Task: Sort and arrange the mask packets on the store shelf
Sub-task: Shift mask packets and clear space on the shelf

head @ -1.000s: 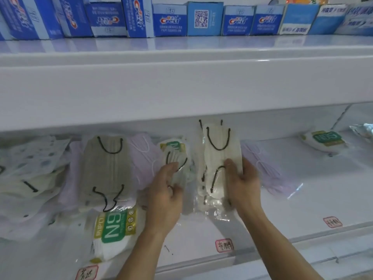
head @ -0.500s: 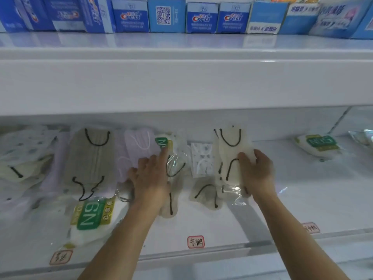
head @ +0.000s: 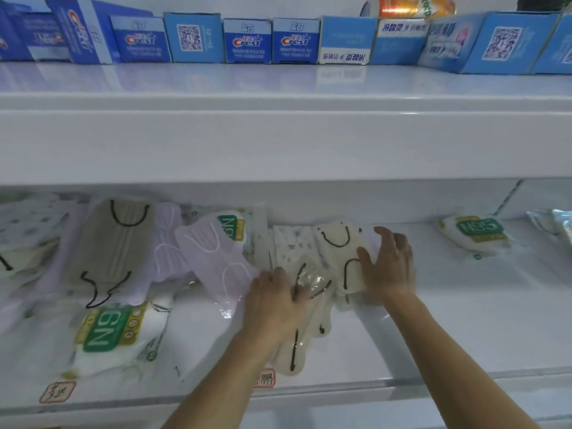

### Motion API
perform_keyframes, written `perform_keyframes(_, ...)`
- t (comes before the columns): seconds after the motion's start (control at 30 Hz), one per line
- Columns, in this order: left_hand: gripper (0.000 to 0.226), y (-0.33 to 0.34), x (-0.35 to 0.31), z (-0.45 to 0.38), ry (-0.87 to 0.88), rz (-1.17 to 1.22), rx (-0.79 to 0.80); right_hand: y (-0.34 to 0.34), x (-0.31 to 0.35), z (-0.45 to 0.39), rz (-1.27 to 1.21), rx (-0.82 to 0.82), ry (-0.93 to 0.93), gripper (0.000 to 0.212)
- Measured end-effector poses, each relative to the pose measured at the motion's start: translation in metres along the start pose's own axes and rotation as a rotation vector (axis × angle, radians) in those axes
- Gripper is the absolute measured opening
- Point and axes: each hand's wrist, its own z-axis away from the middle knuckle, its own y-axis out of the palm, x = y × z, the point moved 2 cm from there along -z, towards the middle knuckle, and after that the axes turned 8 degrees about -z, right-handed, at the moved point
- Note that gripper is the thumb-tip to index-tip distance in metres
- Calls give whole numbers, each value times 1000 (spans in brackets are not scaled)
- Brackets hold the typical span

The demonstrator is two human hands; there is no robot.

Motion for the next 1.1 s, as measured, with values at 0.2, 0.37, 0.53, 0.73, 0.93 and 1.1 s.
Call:
perform_keyframes(0.2, 59, 11, -18, -8, 78, -121, -32, -5, 12, 8, 9, -47, -164, 39)
perform_keyframes(0.37, 61, 4, -5, -15, 61, -148, -23, 3, 31, 16, 2, 0, -224, 30)
perform_keyframes(0.53, 43, -5, 1, -26, 93, -58, 63, 22, 48, 28, -8, 93, -243, 29)
perform_keyframes(0.73, 82, -53, 32, -29, -4, 331, 278, 36, 52, 34, -183, 131, -241, 20)
perform_keyframes(0.93, 55, -99, 70, -20, -35, 917, 267, 43, 89, 51, -738, 171, 12, 30)
perform_keyframes(1.1, 54, -113, 86, -5, -17, 1153, 114, 53, 155, 83, -1100, 368, 58, 51)
